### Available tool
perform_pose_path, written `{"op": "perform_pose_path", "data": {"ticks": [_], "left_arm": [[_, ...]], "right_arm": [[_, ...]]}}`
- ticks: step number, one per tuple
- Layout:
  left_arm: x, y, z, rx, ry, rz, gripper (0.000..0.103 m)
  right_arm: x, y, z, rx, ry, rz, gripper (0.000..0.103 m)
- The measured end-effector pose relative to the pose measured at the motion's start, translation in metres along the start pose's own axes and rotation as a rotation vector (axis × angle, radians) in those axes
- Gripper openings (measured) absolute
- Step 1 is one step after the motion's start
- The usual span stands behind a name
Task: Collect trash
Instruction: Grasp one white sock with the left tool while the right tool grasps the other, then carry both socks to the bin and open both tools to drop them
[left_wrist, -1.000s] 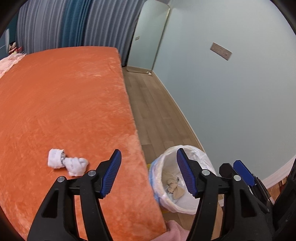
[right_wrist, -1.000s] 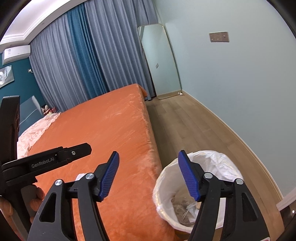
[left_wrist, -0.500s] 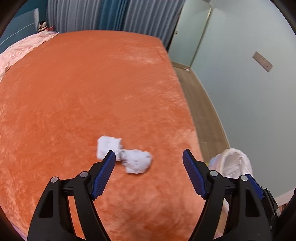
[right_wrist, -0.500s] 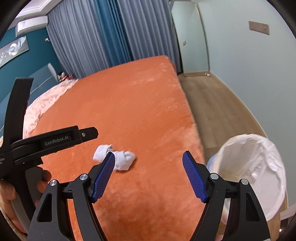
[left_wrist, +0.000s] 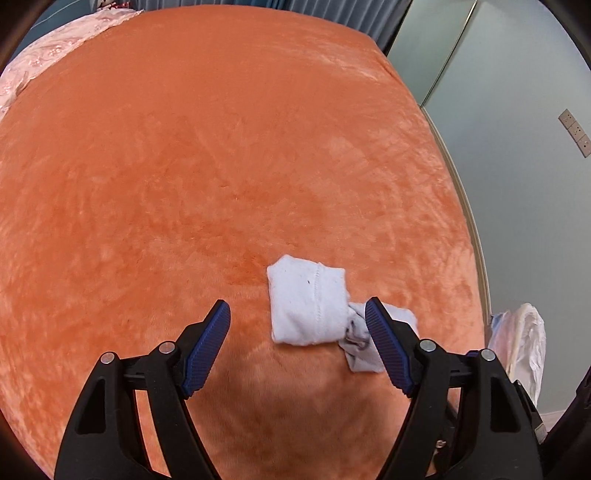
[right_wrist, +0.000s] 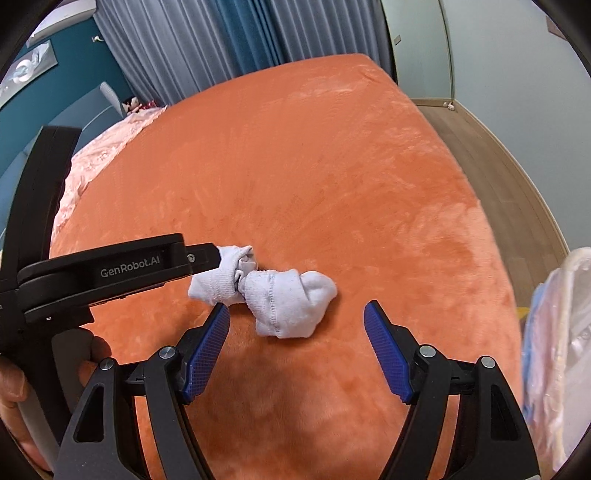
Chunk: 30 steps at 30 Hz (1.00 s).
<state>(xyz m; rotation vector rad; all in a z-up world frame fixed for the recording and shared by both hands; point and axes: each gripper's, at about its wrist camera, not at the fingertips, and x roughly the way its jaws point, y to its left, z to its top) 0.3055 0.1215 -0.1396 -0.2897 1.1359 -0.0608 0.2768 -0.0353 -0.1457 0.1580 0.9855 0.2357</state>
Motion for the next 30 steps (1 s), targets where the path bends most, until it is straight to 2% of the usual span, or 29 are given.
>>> {"op": "perform_pose_path", "data": {"ticks": [3,5,6,7,8,9,10,11,14,17,21,30], "left_arm": [[0.012,-0.001,0.004,0.007,0.019,-0.012,0.071],[0.022,0.0,0.006,0.015,0.029,-0.015,0.067],[0.025,0.0,0.006,0.016,0.034,-0.016,0.06],[0.031,0.001,0.007,0.015,0.047,-0.027,0.058],[0.034,0.002,0.007,0.006,0.057,-0.045,0.052],[0.034,0.003,0.007,-0.002,0.059,-0.063,0.048],[0.034,0.003,0.006,-0.007,0.059,-0.08,0.044],[0.033,0.001,0.006,-0.004,0.052,-0.075,0.04],[0.026,-0.005,0.006,0.023,0.03,-0.068,0.028],[0.014,-0.01,0.006,0.027,0.019,-0.082,0.02],[-0.011,-0.025,0.005,0.043,-0.019,-0.101,0.019],[-0.078,-0.098,-0.005,0.142,-0.112,-0.175,0.019]], "right_arm": [[0.021,0.0,0.002,0.009,0.027,0.005,0.065],[0.032,0.001,0.003,0.014,0.044,0.009,0.057],[0.037,0.0,0.003,0.019,0.052,0.011,0.054],[0.041,-0.001,0.004,0.025,0.061,0.018,0.045],[0.044,-0.002,0.003,0.032,0.072,0.029,0.038],[0.047,-0.002,0.003,0.04,0.079,0.035,0.037],[0.046,-0.003,0.003,0.046,0.076,0.041,0.031],[0.045,-0.003,0.003,0.046,0.072,0.046,0.026],[0.031,-0.003,0.004,0.048,0.056,0.06,0.018],[0.013,-0.008,0.004,0.062,0.027,0.062,0.016],[-0.018,-0.022,0.005,0.102,-0.026,0.065,0.016],[-0.114,-0.057,0.017,0.148,-0.196,0.041,0.016]]}}
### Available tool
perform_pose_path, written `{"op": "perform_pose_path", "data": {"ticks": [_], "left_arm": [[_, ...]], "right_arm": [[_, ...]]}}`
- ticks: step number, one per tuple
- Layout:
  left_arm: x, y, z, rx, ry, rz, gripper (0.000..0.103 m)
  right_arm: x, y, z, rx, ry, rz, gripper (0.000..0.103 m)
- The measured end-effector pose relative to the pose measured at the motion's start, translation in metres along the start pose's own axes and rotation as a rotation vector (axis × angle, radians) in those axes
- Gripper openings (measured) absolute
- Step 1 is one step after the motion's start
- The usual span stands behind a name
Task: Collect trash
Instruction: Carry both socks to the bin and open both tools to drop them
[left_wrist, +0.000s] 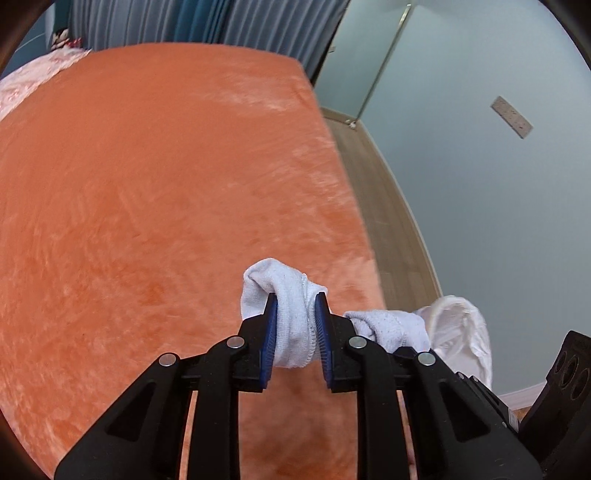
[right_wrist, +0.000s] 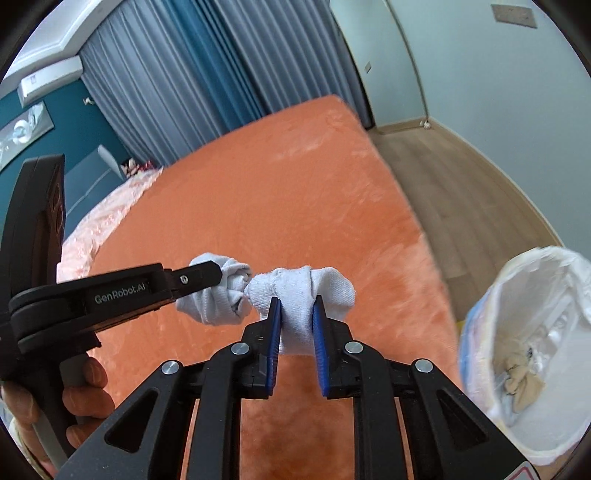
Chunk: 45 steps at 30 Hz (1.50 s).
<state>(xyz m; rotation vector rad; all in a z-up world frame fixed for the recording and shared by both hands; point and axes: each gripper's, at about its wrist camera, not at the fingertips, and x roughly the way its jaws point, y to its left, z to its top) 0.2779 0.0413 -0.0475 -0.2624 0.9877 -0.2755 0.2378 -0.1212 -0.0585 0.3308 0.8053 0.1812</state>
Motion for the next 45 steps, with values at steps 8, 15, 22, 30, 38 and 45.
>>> {"op": "perform_pose_path", "data": {"ticks": [8,15,22,30,38,45], "left_arm": [[-0.046,-0.091,-0.004,0.113,-0.074,-0.092,0.02],[-0.074,-0.154,-0.017,0.199,-0.11,-0.151,0.02],[-0.088,-0.193,-0.028,0.26,-0.122,-0.176,0.02],[-0.093,-0.217,-0.04,0.302,-0.12,-0.191,0.02],[-0.091,-0.223,-0.046,0.317,-0.108,-0.202,0.02],[-0.086,-0.224,-0.05,0.322,-0.09,-0.216,0.02]], "right_arm": [[-0.099,-0.034,0.026,0.021,-0.169,-0.033,0.016],[-0.166,-0.058,0.031,0.029,-0.273,-0.083,0.016],[-0.203,-0.07,0.027,0.048,-0.327,-0.114,0.016],[-0.217,-0.079,0.02,0.064,-0.353,-0.133,0.016],[-0.218,-0.081,0.018,0.073,-0.356,-0.141,0.016],[-0.215,-0.077,0.018,0.077,-0.35,-0.15,0.016]]}}
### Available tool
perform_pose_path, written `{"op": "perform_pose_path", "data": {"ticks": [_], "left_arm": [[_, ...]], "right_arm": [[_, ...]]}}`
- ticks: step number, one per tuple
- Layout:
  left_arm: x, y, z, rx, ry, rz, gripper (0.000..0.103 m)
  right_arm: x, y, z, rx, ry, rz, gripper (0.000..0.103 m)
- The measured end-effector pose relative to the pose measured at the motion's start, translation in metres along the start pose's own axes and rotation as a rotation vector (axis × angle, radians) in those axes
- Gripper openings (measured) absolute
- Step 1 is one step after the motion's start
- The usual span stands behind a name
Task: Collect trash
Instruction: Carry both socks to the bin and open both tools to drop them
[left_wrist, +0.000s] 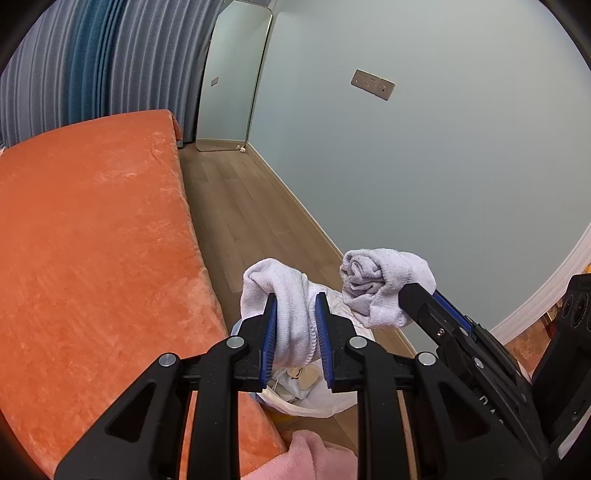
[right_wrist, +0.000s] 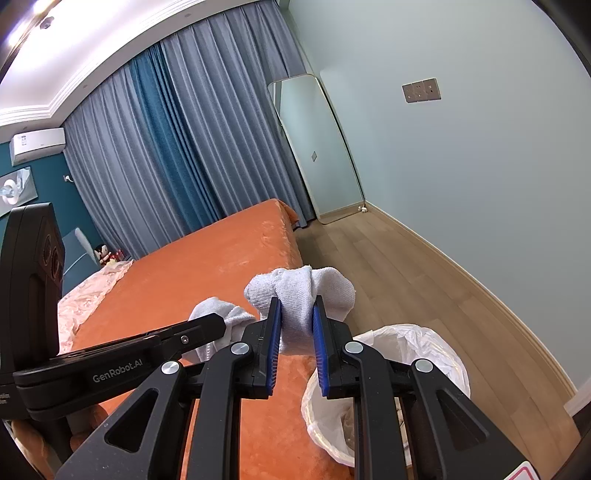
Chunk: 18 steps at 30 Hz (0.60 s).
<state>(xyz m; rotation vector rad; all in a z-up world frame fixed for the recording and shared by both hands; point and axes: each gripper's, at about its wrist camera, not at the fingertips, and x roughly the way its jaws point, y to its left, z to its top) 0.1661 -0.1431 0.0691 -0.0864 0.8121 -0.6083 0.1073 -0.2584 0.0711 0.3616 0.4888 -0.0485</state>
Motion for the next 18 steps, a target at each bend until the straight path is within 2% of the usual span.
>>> {"op": "perform_pose_path", "data": {"ticks": [18], "left_arm": [[0.015,-0.004,-0.003,0.022,0.026,-0.021,0.02]], "right_arm": [[-0.001,-0.006,-0.004,0.023,0.0,-0.025,0.016]]}}
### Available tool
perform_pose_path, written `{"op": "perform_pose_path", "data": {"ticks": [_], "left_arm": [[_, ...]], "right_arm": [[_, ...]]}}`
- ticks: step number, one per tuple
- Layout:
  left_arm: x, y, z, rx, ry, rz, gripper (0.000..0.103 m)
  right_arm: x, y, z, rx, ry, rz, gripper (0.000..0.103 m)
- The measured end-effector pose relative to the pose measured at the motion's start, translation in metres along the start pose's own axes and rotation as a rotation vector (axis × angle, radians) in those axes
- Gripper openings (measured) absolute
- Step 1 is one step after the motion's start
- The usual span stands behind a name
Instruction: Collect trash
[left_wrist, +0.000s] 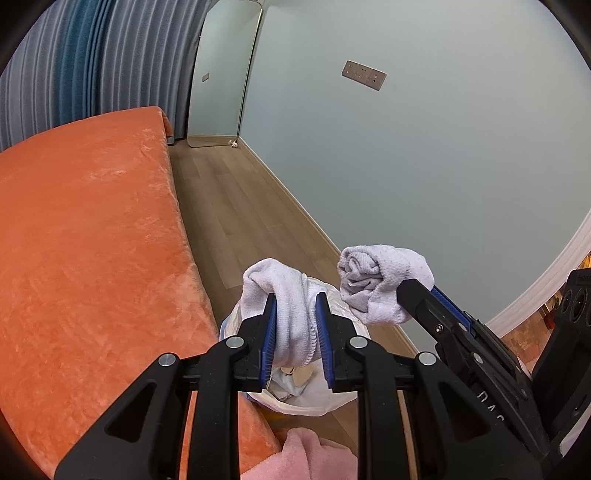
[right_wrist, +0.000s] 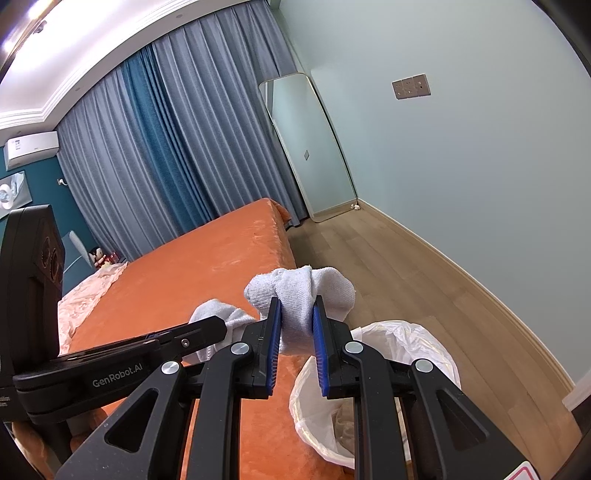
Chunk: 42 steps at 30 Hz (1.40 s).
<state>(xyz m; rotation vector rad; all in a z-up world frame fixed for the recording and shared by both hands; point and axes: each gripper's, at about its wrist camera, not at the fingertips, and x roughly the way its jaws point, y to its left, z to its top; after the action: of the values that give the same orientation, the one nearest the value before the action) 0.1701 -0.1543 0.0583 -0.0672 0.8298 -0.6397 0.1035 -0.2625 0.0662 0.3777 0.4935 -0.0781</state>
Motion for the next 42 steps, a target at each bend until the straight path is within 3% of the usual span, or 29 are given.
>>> {"op": "perform_pose_path", "data": {"ticks": [22,24,26,28,32,36,42], "left_arm": [[0.042,-0.006,-0.007,0.026,0.057,-0.045,0.023],[0.047,-0.004,-0.007,0.014,0.06,-0.049,0.028],[0.051,-0.001,-0.009,-0.005,0.063,-0.04,0.046],[0.055,0.001,-0.01,-0.012,0.064,-0.027,0.051],[0.061,0.003,-0.014,-0.017,0.081,-0.009,0.055],[0.06,0.005,-0.02,-0.008,0.084,0.021,0.057],[0.051,0.011,-0.027,0.003,0.08,0.062,0.057]], "right_arm": [[0.015,-0.014,-0.009,0.041,0.018,-0.037,0.017],[0.021,-0.017,-0.011,0.04,0.032,-0.04,0.017],[0.026,-0.02,-0.013,0.044,0.041,-0.051,0.021],[0.029,-0.023,-0.014,0.047,0.048,-0.06,0.022],[0.031,-0.028,-0.02,0.054,0.056,-0.085,0.04],[0.032,-0.029,-0.026,0.038,0.079,-0.109,0.044],[0.034,-0.021,-0.034,-0.007,0.115,-0.133,0.058]]}}
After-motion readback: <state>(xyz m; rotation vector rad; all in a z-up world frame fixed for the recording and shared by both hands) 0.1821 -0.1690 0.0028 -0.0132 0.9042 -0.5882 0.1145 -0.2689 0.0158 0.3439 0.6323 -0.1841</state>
